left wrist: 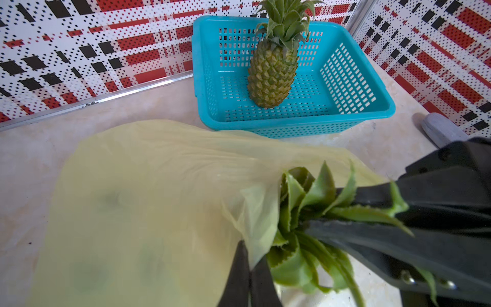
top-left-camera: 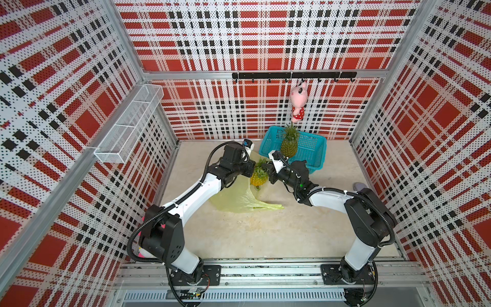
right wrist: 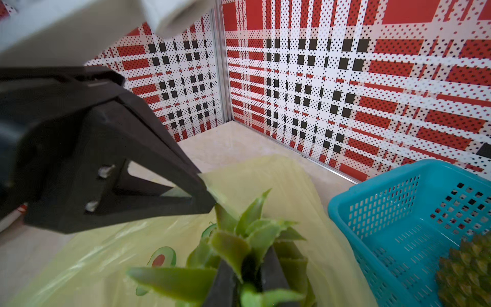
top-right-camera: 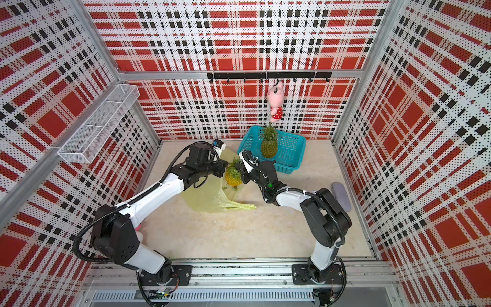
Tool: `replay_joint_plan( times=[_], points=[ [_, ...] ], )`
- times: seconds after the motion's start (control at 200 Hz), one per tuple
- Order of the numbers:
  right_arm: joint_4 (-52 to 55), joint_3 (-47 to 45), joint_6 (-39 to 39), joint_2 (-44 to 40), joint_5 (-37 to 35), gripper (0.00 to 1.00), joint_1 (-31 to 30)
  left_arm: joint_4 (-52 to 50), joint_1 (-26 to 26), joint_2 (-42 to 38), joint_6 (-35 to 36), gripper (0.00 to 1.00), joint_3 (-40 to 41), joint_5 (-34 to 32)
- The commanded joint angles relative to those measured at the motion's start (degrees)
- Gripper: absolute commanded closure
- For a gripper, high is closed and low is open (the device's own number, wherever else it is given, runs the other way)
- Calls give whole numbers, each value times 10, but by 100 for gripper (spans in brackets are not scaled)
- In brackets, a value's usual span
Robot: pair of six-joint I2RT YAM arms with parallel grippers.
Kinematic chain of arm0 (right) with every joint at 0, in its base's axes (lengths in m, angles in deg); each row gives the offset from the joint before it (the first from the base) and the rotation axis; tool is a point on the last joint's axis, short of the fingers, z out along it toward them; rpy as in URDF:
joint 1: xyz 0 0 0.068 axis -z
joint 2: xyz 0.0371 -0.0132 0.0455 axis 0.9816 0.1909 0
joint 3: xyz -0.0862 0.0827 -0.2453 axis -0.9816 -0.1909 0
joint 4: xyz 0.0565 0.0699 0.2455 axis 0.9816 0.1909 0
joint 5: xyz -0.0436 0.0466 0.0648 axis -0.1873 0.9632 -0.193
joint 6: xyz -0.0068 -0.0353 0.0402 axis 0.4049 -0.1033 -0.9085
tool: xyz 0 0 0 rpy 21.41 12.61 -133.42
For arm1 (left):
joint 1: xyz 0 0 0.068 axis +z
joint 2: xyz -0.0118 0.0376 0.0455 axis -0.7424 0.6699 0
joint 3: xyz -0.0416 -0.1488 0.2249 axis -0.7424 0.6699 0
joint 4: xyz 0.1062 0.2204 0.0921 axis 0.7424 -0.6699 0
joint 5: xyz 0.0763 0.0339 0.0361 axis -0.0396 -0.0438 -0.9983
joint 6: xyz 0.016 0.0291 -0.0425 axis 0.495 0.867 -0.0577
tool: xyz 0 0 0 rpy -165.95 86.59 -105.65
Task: Place the pineapple into a plastic bag & tie a knot
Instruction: Place the pineapple in the plastic bag.
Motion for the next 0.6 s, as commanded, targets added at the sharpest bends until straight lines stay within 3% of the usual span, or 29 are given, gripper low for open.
replay_joint_plan(
  times=[0.0, 0.04, 0.18, 0.421, 0.596],
  points=[
    [-22, 30, 11, 16, -6, 91, -4, -4, 13, 2, 18, 100, 17, 14],
    [-13, 39, 10, 21, -6, 84, -5, -4, 17, 2, 18, 100, 21, 14],
    [15, 65, -22, 21, -5, 43, -3, -4, 28, 2, 21, 100, 34, -1],
    [102, 104, -110, -58, -23, 14, 23, -3, 36, 3, 20, 100, 43, -40],
    [209, 128, -163, -78, -34, 8, 111, -1, 38, 2, 21, 100, 49, -43]
  ],
)
